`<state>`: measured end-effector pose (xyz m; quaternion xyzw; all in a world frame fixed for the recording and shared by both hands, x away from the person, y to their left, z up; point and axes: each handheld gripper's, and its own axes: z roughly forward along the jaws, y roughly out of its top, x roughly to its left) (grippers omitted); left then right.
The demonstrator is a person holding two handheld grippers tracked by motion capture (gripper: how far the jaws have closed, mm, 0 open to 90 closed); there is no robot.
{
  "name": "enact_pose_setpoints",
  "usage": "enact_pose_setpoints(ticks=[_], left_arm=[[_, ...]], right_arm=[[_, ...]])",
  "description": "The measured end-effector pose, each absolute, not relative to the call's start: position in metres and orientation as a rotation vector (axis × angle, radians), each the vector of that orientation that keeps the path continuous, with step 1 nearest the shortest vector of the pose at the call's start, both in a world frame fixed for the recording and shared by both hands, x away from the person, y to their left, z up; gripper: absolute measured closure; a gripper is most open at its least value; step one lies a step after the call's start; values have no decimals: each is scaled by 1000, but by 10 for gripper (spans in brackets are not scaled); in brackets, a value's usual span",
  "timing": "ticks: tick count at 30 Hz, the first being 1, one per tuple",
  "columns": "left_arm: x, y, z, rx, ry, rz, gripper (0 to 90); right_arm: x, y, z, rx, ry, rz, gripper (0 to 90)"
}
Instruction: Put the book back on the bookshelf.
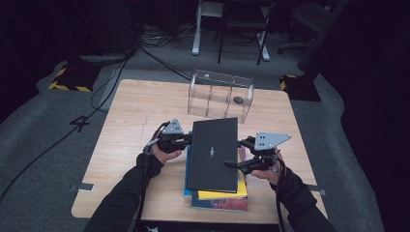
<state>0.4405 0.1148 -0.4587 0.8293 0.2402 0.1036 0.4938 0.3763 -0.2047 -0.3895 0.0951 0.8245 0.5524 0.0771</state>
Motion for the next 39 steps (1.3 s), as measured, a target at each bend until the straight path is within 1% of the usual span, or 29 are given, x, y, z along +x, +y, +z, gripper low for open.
enact_pose_setpoints(ticks=[5, 9, 12, 15, 17, 20, 21, 26, 34, 39], left_arm=[[447, 118, -450, 1976, 583, 227, 781], [449, 120, -444, 1951, 565, 208, 831], [451, 121, -435, 1923, 545, 219, 866], [453, 120, -426, 1924, 541, 251, 876], [455, 120, -423, 1928, 534, 257, 888], [457, 120, -420, 1917, 535, 258, 893], [457, 120, -419, 1913, 537, 255, 896], [456, 117, -408, 1896, 514, 266, 896], [445, 107, -382, 1878, 433, 298, 897], [439, 107, -373, 1879, 408, 319, 897]], right_arm=[[369, -201, -383, 223, 2432, 1637, 364], [369, -200, -379, 210, 2410, 1633, 399], [371, -201, -373, 199, 2393, 1631, 458], [375, -198, -369, 189, 2383, 1628, 496], [376, -196, -367, 179, 2383, 1615, 501], [376, -194, -364, 166, 2377, 1600, 505], [378, -194, -362, 157, 2376, 1593, 523], [377, -194, -358, 133, 2369, 1583, 553], [370, -198, -353, 65, 2365, 1574, 656], [365, -201, -350, 32, 2360, 1558, 678]])
